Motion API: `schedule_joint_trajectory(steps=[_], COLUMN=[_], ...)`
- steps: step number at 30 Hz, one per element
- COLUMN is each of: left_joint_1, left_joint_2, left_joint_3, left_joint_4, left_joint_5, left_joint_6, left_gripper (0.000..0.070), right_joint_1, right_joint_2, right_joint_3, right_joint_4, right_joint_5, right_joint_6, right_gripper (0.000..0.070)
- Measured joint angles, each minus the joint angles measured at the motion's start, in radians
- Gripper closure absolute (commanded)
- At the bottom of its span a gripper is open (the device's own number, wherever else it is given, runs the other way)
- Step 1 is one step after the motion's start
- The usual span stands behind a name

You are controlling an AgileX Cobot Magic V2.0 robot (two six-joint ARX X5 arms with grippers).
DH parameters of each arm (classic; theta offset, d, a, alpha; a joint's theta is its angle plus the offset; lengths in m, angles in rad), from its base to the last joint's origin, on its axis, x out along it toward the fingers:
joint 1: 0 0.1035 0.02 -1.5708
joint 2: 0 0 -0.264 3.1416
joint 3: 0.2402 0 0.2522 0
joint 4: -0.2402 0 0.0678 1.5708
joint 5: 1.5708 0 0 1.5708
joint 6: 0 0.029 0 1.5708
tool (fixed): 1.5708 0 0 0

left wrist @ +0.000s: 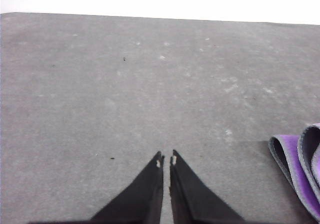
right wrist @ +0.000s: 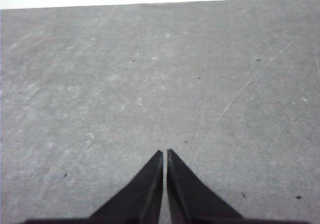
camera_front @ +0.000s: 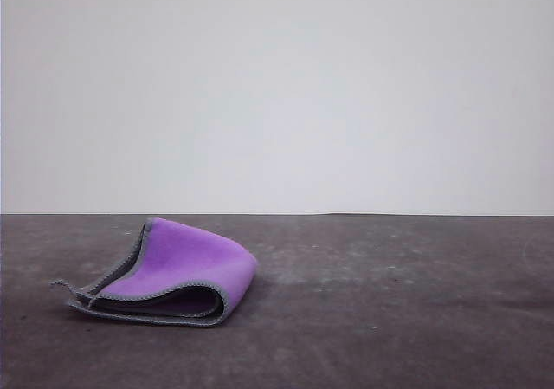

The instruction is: Fold clothes

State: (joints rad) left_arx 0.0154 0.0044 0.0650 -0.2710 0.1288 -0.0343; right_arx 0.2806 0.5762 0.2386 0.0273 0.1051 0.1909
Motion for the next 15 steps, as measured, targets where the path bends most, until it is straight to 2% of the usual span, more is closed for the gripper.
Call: schedule_joint_trajectory(steps=[15], left_joint_1=[0.000], left_joint_2=[0.000], left_joint_3=[0.000], left_joint_4=[0.000], left_joint_5=[0.000], left_joint_6=[-0.004], left_gripper=[0.0694], right_joint_1=[0.000], right_joint_2=[-0.003], right_joint_3=[0.000], right_joint_4=[-0.009], right_joint_5=[0.001], right_joint_6=[-0.008], right_gripper=[0.0694])
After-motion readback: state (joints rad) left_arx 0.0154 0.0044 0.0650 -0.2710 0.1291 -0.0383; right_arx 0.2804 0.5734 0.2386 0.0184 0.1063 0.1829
